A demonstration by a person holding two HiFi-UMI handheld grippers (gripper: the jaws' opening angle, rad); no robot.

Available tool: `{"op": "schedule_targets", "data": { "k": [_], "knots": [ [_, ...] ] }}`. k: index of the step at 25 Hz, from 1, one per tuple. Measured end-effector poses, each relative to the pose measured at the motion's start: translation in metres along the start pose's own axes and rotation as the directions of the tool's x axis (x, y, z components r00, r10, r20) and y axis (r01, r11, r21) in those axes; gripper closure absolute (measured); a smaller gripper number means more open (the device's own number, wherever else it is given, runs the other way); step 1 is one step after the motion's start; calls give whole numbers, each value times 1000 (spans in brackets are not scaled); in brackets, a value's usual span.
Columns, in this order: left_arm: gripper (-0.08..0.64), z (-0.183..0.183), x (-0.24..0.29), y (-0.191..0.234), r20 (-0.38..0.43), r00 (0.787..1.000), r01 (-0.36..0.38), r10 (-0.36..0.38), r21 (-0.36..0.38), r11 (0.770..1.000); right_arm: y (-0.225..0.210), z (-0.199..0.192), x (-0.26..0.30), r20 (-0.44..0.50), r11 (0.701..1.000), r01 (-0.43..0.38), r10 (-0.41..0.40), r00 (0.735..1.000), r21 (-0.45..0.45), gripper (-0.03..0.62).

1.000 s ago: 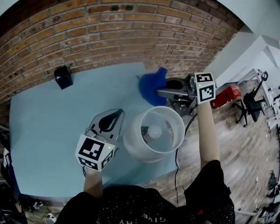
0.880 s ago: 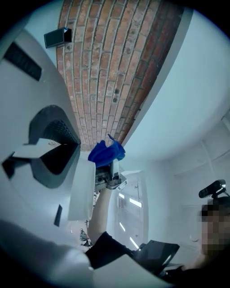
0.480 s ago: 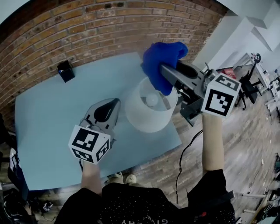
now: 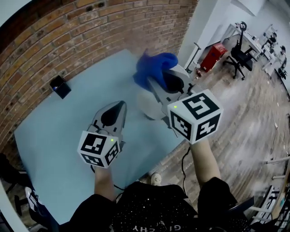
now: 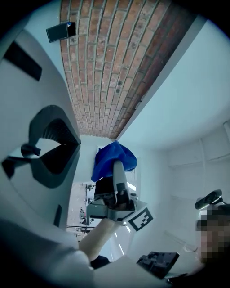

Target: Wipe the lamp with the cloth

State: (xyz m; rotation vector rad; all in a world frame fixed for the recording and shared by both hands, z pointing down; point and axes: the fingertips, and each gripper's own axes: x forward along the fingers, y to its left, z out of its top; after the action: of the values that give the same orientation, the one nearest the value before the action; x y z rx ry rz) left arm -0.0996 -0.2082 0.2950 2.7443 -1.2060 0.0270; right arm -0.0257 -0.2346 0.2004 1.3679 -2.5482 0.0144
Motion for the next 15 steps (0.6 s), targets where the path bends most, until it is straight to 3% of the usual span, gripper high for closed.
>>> {"op": "schedule_targets", "data": {
  "k": [4, 8, 11, 15],
  "knots": [
    [551, -9, -15, 8, -9, 999, 33, -33, -1, 999, 19, -33, 6, -16, 992, 94, -93, 996, 85, 518],
    [551, -19, -26, 12, -21, 998, 58, -59, -14, 998, 29, -54, 8, -17, 972, 213, -212, 977, 95, 518],
    [551, -27, -34, 16, -30, 998, 57, -58, -29, 998, 34, -75, 14, -40, 958, 236, -232, 972, 166, 518],
    [551, -39, -39, 21, -53, 998, 41, -44, -42, 998, 42, -114, 21, -93, 952, 241, -227, 969, 188, 518]
  ]
}}
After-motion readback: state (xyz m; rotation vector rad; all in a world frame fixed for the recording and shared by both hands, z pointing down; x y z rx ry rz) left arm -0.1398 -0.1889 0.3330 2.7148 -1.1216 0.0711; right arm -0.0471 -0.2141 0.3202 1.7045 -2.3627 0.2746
